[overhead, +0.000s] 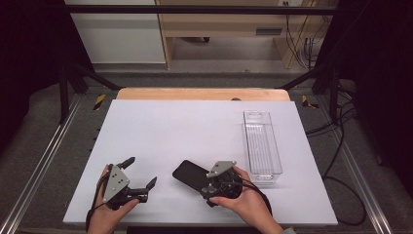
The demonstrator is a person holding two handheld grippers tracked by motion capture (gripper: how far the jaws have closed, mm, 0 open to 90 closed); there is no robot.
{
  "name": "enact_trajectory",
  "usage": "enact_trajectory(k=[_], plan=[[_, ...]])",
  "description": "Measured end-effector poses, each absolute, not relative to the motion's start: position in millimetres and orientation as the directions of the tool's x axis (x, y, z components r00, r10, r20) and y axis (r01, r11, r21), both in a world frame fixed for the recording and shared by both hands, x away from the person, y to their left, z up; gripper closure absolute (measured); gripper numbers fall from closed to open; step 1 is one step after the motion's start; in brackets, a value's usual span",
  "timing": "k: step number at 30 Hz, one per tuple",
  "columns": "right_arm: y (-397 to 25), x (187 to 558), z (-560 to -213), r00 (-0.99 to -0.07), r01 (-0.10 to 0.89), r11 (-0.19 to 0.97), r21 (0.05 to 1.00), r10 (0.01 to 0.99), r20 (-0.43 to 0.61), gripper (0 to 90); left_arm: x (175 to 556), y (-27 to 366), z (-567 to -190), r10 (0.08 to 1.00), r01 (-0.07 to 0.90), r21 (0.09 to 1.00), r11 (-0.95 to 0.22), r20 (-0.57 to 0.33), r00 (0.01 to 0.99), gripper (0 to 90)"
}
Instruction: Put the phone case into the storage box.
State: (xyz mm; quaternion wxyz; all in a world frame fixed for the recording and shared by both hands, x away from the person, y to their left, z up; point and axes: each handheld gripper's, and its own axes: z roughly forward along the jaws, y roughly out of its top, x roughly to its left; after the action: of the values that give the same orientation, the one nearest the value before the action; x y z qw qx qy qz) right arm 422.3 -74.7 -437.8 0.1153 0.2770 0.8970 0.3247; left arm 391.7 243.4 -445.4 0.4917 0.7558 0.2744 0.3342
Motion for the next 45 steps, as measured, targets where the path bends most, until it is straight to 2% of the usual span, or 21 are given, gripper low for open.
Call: enact_trajectory(k=[5,9,16,23,35,45], plan=[[-72.6,437.8,-422.6,-0.820,0.437,0.642,0.630,0.572,-0.013,18.0,388.2,215.9,-451.5,0.660,0.004,0.869,-0.495,0.373,0.652,6.8],[-67.7,446.6,-410.7,-0.830,0.434,0.656,0.618,0.558,-0.010,18.1,388.3,189.5,-456.0,0.569,-0.086,0.802,-0.591,0.490,0.660,11.6],[-51.9,451.3,-392.8,-0.858,0.411,0.692,0.594,0.514,-0.005,18.1,386.6,164.4,-470.0,0.427,-0.195,0.651,-0.734,0.665,0.612,21.7],[-36.5,446.9,-389.3,-0.876,0.384,0.735,0.559,0.481,-0.032,18.0,380.1,158.7,-468.5,0.389,-0.255,0.584,-0.771,0.748,0.537,31.1],[-24.3,441.8,-388.9,-0.894,0.357,0.759,0.545,0.447,-0.036,17.7,377.7,161.2,-466.4,0.364,-0.280,0.538,-0.795,0.792,0.490,50.6],[-22.4,443.0,-386.0,-0.897,0.353,0.765,0.539,0.440,-0.037,17.5,374.2,159.1,-467.7,0.317,-0.302,0.489,-0.819,0.822,0.472,59.4]])
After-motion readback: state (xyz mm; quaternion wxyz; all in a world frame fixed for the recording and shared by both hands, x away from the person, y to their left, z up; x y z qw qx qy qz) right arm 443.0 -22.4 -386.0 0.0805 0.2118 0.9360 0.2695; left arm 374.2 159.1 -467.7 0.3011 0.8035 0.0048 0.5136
